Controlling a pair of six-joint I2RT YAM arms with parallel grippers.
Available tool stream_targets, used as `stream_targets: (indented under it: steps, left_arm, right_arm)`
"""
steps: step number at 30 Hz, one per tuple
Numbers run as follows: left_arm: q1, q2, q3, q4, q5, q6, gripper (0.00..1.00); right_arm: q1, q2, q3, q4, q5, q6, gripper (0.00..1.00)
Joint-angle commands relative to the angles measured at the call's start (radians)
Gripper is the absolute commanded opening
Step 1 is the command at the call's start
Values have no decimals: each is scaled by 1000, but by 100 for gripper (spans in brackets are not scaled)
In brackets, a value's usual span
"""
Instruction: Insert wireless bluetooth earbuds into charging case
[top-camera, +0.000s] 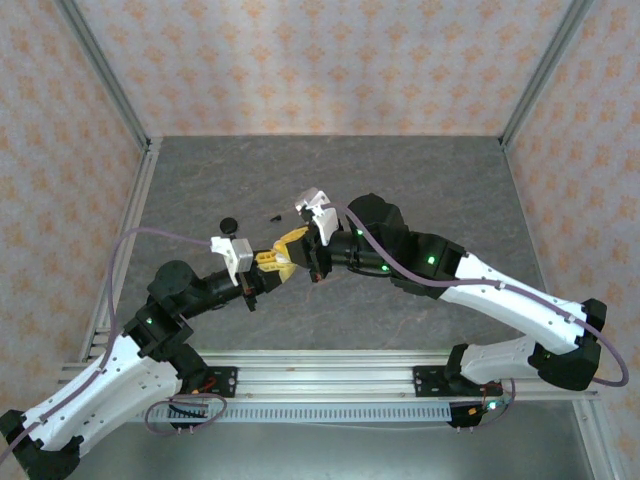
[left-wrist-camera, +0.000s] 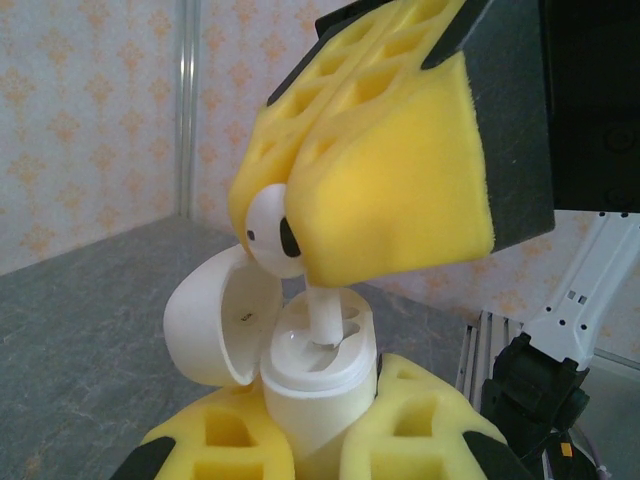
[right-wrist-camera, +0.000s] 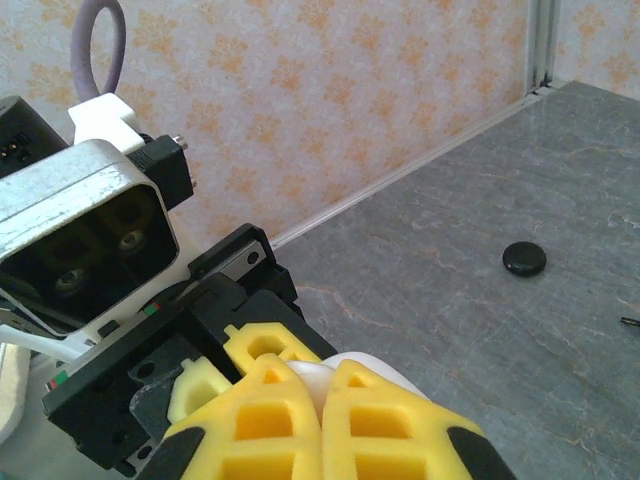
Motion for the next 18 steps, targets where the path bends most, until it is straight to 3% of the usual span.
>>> stream_targets:
  steps: [1,18]
  left_arm:
    - [-9,-12,37,46,-4,-6,0]
    - [-8,-16,37,46,-10,-2,0]
  right_arm:
    - [6,-21,-7,-27,32,-25,0]
    - [6,32,18,-66,-94,6,0]
